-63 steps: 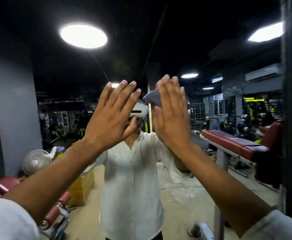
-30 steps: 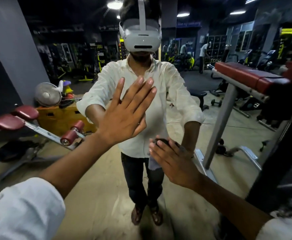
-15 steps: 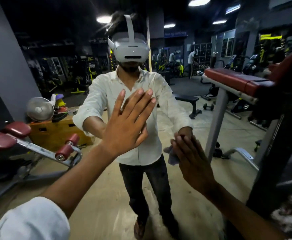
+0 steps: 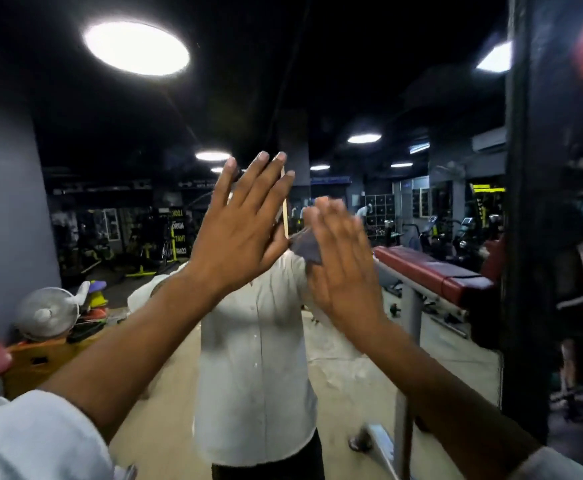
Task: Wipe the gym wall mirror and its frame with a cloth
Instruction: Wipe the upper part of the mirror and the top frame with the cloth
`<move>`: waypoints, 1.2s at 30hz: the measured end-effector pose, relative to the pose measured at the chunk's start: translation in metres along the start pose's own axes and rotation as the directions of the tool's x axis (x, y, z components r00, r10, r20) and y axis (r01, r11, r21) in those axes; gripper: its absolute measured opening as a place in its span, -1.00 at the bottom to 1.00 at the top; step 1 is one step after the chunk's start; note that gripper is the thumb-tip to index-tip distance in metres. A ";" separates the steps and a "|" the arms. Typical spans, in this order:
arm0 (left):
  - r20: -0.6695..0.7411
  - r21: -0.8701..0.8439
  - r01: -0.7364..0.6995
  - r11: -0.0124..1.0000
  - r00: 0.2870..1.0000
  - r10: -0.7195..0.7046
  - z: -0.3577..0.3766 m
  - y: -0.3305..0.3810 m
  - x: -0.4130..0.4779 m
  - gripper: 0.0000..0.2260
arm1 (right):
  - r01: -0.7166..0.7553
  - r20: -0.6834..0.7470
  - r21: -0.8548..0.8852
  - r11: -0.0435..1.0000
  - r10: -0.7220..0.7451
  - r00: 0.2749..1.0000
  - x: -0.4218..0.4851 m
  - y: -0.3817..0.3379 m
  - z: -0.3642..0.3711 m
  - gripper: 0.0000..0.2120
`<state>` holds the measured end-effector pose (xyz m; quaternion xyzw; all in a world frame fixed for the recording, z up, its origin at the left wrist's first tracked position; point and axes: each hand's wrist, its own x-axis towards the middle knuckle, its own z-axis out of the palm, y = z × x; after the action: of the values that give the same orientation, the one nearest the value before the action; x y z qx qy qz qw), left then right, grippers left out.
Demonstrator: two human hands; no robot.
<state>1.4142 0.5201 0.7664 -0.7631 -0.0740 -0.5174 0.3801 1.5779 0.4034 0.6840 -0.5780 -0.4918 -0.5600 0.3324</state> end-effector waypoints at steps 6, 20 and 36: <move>0.030 0.071 0.000 0.997 1.000 -0.002 0.005 0.002 0.001 -0.37 | -0.356 -0.198 0.162 0.920 0.384 0.902 0.044 0.046 -0.009 -0.40; -0.003 0.086 0.007 0.996 1.000 -0.007 0.008 0.013 0.044 -0.37 | -0.231 -0.193 0.071 0.970 0.241 0.951 0.096 0.056 -0.018 -0.39; 0.010 0.111 -0.081 0.991 0.997 0.080 0.021 0.043 0.051 -0.37 | -0.206 -0.146 0.050 0.977 0.211 0.967 0.062 0.049 -0.014 -0.36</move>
<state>1.4741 0.4893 0.7843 -0.7446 -0.0728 -0.4945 0.4424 1.6126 0.3877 0.7543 -0.5770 -0.4113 -0.5553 0.4354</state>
